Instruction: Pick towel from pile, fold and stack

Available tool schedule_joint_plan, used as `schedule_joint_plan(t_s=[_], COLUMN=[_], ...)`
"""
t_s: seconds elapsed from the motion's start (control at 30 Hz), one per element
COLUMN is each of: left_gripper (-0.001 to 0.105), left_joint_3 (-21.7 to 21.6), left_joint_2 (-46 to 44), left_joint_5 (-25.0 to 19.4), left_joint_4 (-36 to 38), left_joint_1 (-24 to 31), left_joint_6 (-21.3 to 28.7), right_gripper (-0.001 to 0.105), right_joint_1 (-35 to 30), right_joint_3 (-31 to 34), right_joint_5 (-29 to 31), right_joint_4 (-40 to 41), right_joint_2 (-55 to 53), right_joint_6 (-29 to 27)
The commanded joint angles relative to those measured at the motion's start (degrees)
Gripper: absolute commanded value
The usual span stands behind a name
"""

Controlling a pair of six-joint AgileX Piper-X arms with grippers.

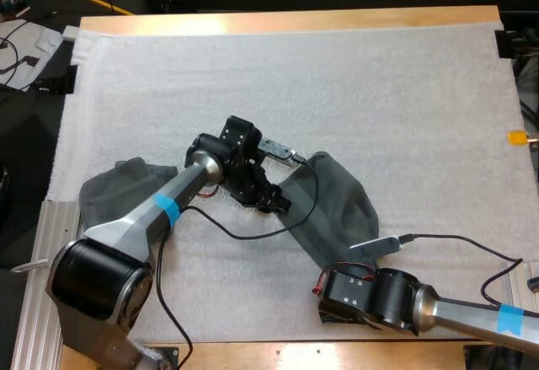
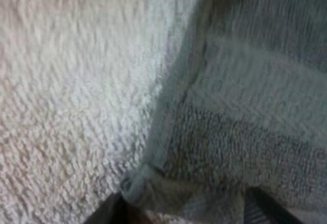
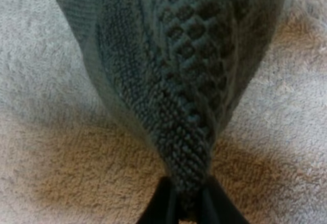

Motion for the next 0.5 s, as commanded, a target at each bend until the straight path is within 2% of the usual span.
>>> schedule_joint_plan(t_s=[0.0,0.13,0.33,0.47], left_gripper=[0.050,0.042,0.002,0.001], left_joint_3=[-0.47,-1.14,-1.92,-2.73], left_joint_2=[1.74,2.04,2.02,0.63], left_joint_5=[2.16,2.50,1.43,0.64], left_joint_4=[0.80,1.71,3.56,4.56], left_joint_1=[-0.14,-0.16,-0.13,-0.11], left_joint_6=[-0.86,-1.15,-1.14,-0.65], right_gripper=[0.000,0.001,0.001,0.001], right_joint_1=[0.02,-0.01,0.10,0.04], right_joint_3=[-0.17,-0.14,-0.05,-0.14], right_joint_5=[0.34,0.42,0.48,0.85], right_joint_4=[0.24,0.36,0.14,0.00], right_joint_2=[-0.38,-0.52,-0.37,-0.53], right_joint_6=[0.59,0.58,0.92,1.19])
